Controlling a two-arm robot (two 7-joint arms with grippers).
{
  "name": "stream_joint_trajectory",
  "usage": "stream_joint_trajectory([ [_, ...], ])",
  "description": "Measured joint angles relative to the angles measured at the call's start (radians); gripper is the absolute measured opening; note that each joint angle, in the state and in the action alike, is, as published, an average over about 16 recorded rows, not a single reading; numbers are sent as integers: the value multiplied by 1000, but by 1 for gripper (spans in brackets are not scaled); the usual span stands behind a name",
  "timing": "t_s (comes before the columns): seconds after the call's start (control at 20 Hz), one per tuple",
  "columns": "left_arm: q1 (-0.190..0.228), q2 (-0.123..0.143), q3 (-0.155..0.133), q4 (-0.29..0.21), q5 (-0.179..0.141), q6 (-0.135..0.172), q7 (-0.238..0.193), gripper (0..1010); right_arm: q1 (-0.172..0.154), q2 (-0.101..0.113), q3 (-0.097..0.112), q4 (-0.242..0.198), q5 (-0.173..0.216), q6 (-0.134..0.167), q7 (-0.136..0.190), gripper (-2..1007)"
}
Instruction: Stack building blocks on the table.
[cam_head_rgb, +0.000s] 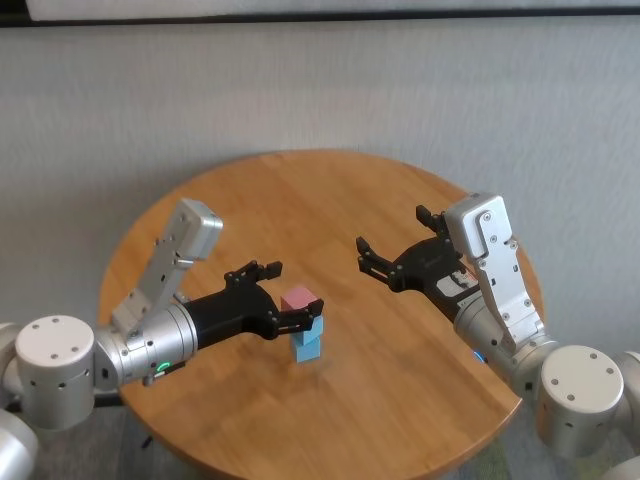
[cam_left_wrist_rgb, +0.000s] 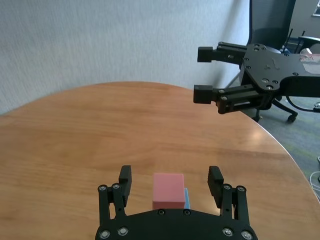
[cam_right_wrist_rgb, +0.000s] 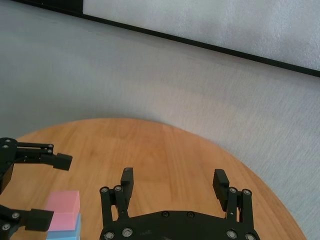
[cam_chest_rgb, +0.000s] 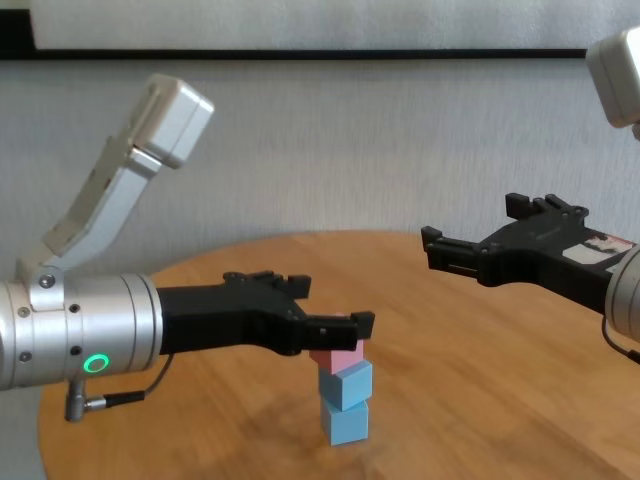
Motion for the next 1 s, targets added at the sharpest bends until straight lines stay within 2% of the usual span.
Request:
stream_joint_trajectory([
  [0.2,19,-1,-26,-19,10,-36,53,973,0,0,0,-1,0,-1,0,1005],
  [0.55,65,-19,-88,-65,67,-108,211,1000,-16,13,2,-30,19,-10,15,1005],
  [0.8,91,-41,-123,-86,127,-148,319,1000,-50,40,8,-86,52,-10,37,1005],
  [1.0,101,-63,-136,-87,173,-167,375,1000,-83,68,14,-141,84,-4,56,1005],
])
